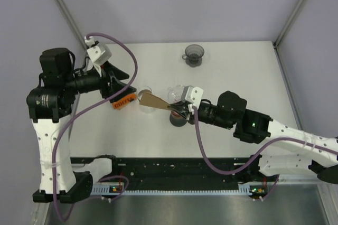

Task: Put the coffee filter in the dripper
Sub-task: Place the coffee filter at the coffee filter holder.

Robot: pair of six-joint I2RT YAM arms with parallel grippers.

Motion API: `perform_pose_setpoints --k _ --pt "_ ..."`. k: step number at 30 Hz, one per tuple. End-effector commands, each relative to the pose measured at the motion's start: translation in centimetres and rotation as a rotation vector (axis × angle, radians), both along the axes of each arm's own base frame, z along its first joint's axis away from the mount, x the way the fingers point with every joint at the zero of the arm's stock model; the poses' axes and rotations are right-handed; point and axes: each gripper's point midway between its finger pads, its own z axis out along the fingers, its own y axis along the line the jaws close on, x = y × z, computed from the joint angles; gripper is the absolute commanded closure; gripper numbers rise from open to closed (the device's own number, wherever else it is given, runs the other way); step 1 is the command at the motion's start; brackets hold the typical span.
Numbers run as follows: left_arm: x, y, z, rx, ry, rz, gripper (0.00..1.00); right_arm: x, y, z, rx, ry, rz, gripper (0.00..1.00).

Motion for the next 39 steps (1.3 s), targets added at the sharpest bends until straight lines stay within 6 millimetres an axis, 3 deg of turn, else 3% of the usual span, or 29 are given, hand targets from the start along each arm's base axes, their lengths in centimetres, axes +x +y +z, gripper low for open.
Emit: perform_pose_setpoints --k 1,7,13,16,20,25,31,35,39 --pt "-2.5 -0.6 0.2 0.039 -0.005 -0.038 0.35 -0.6 0.5 3.7 0.072 -0.046 0.059 1.00" --pt "-3.3 -1.5 -0.6 0.020 0.043 -0.057 0.50 -1.2 1.0 3.8 0.079 -0.040 0.096 1.00" --pt "-4.0 -2.6 -1.1 -0.012 0.100 -0.113 0.50 -1.1 1.0 3.8 0.082 -0.037 0.096 1.00" --pt "-3.5 -2.7 -1.6 -0.002 0.115 -0.102 0.55 -1.1 1.2 3.7 0.081 -0.033 0.101 1.00" --pt "-4.7 -3.4 -1.4 -0.025 0.127 -0.177 0.53 -0.5 1.3 3.6 0.079 -0.029 0.079 1.00" --pt "-6.1 -3.0 -0.6 0.015 0.039 -0.211 0.43 1.5 0.7 3.4 0.084 -0.006 -0.016 1.00" --pt "-3.0 -1.5 -0.2 0.083 -0.025 -0.040 0.27 4.1 -0.4 4.1 0.138 0.033 -0.189 1.00" --pt "2.5 0.6 1.3 0.049 -0.026 0.267 0.27 6.4 -1.8 5.7 0.292 0.113 -0.371 1.00" --pt "3.0 -1.0 2.1 -0.049 0.049 0.221 0.28 7.4 -1.6 6.1 0.355 0.102 -0.512 1.00"
